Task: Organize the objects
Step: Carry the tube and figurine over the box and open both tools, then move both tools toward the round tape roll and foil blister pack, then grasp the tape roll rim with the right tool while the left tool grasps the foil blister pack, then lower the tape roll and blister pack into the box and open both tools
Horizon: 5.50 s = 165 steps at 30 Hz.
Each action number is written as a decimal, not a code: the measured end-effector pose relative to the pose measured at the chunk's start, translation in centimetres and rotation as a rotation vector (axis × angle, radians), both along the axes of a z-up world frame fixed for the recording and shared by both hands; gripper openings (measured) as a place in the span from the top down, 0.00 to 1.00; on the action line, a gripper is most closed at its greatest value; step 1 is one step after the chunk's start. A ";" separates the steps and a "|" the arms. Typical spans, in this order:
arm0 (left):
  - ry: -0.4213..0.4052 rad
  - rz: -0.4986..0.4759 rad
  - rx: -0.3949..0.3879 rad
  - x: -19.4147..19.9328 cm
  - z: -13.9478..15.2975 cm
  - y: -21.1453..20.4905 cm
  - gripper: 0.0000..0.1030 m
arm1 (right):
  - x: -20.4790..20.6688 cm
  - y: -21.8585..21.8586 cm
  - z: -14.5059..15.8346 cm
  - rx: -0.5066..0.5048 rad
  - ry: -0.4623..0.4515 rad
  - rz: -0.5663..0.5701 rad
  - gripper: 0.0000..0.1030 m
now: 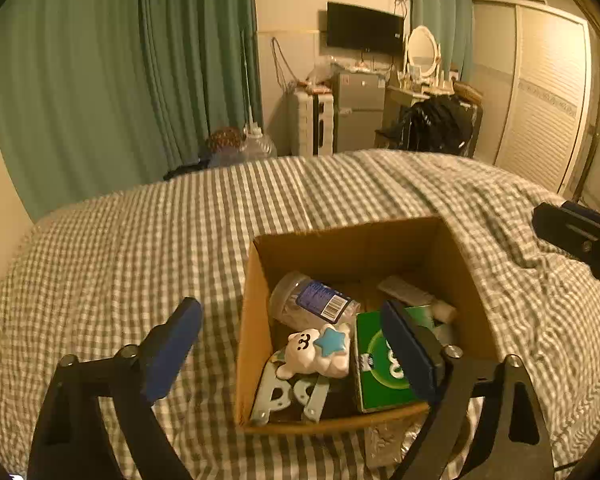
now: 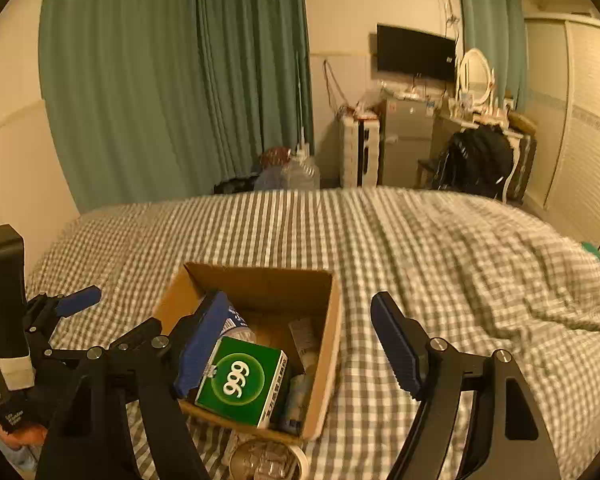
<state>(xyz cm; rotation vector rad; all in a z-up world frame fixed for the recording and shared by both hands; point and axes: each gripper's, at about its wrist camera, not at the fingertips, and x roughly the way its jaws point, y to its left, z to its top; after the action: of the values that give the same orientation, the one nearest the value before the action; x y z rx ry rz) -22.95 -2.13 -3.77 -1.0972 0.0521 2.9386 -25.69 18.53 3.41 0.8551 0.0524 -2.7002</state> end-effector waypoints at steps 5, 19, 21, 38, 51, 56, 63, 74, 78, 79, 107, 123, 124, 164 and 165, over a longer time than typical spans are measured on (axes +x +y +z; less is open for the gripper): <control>0.085 0.003 0.004 4.7 4.5 -0.2 0.01 | 4.3 0.8 4.5 0.012 0.074 -0.019 0.18; 0.235 0.028 0.016 15.5 11.5 -1.9 0.00 | 16.5 1.2 10.2 0.047 0.204 -0.054 0.00; 0.231 0.035 0.017 16.3 11.1 -2.2 0.00 | 17.1 1.3 9.7 0.055 0.199 -0.054 0.00; 0.024 0.101 -0.004 14.7 -2.7 -3.1 0.00 | 13.0 -1.3 -6.7 0.113 -0.061 0.016 0.00; -0.160 0.148 0.009 10.1 -10.9 -3.9 0.00 | 7.7 -3.4 -17.4 0.143 -0.269 0.046 0.00; -0.205 0.130 -0.005 9.0 -12.3 -3.2 0.00 | 6.1 -3.7 -19.4 0.143 -0.318 0.054 0.07; -0.225 0.115 -0.033 8.8 -12.8 -2.1 0.00 | 6.8 -2.6 -18.9 0.118 -0.341 0.077 0.19; -0.227 0.009 0.011 8.4 -12.8 4.0 0.00 | 8.6 5.1 -15.8 0.083 -0.293 -0.030 0.62; -0.243 -0.018 -0.063 8.3 -13.8 5.9 0.00 | 8.7 5.6 -16.1 0.036 -0.287 -0.013 0.34; -0.244 -0.013 -0.085 8.2 -14.0 5.9 0.00 | 8.5 5.4 -16.1 0.012 -0.281 0.002 0.34; -0.282 -0.101 -0.114 6.5 -16.7 10.0 0.00 | 6.0 13.3 -18.0 -0.030 -0.359 -0.210 0.95; -0.182 -0.279 -0.314 3.8 -17.6 14.3 0.00 | 5.4 12.9 -19.3 -0.033 -0.389 -0.204 0.95; -0.181 -0.283 -0.312 3.7 -18.0 14.5 0.00 | 5.4 12.9 -19.3 -0.034 -0.390 -0.206 0.95; -0.060 -0.243 0.067 11.1 -2.5 4.3 0.92 | 11.5 3.5 -6.0 -0.007 -0.123 -0.053 0.95; -0.050 -0.238 0.065 11.0 -1.9 3.9 0.92 | 11.1 3.1 -5.4 -0.006 -0.112 -0.045 0.95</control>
<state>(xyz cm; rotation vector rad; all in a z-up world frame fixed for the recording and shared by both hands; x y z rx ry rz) -11.97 1.80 -5.69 -1.0731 0.0803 2.6825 -14.55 21.58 -2.03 1.0157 0.0011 -2.6865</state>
